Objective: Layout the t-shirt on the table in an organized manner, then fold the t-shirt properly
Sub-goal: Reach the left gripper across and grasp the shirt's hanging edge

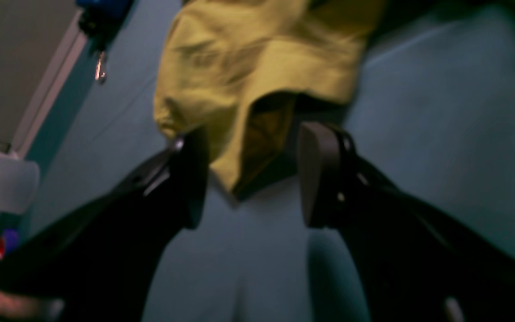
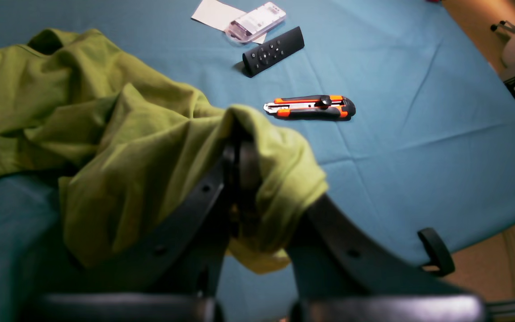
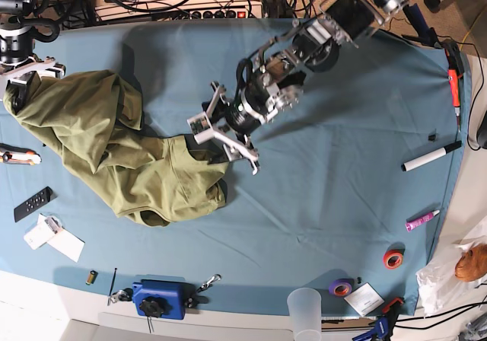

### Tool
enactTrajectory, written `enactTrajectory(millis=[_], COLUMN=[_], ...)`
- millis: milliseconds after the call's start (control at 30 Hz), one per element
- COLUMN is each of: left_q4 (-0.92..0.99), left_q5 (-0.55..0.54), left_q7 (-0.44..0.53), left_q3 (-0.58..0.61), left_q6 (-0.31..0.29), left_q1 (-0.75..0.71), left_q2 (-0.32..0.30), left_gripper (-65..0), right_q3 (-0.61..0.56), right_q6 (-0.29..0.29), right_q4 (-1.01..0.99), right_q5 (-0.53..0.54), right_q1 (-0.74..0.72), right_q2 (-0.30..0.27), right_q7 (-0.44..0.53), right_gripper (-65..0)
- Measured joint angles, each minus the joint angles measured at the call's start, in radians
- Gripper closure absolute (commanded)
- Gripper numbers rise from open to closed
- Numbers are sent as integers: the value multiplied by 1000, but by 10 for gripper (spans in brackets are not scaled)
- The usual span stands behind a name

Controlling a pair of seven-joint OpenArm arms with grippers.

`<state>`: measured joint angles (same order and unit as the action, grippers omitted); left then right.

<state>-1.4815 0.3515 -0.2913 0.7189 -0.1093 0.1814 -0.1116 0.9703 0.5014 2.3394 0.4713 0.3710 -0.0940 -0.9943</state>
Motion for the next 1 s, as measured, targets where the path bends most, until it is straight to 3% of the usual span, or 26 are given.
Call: enactTrajectory(millis=[333,467,667,867,1000], left_q4=[140,141,141,142,148], left_q5=[18,34,45,44,45], left_q7=[2,41,65,65,61], left_q3=[1,2,1,1,1], left_q6=[-37,-108,-109,-109,-109], left_q1=[99,96,98,109,119], left_q2=[5,6,47,73,74], left_gripper=[-309,-309,-309,-200,-193], right_q3=[0,0,0,0,0], right_q6=[0,0,0,0,0], right_q4=[0,0,0,0,0], right_q5=[0,0,0,0,0], right_q1=[0,0,0,0,0], right_q2=[0,0,0,0,0], right_q7=[0,0,0,0,0], right_gripper=[0,0,0,0,0])
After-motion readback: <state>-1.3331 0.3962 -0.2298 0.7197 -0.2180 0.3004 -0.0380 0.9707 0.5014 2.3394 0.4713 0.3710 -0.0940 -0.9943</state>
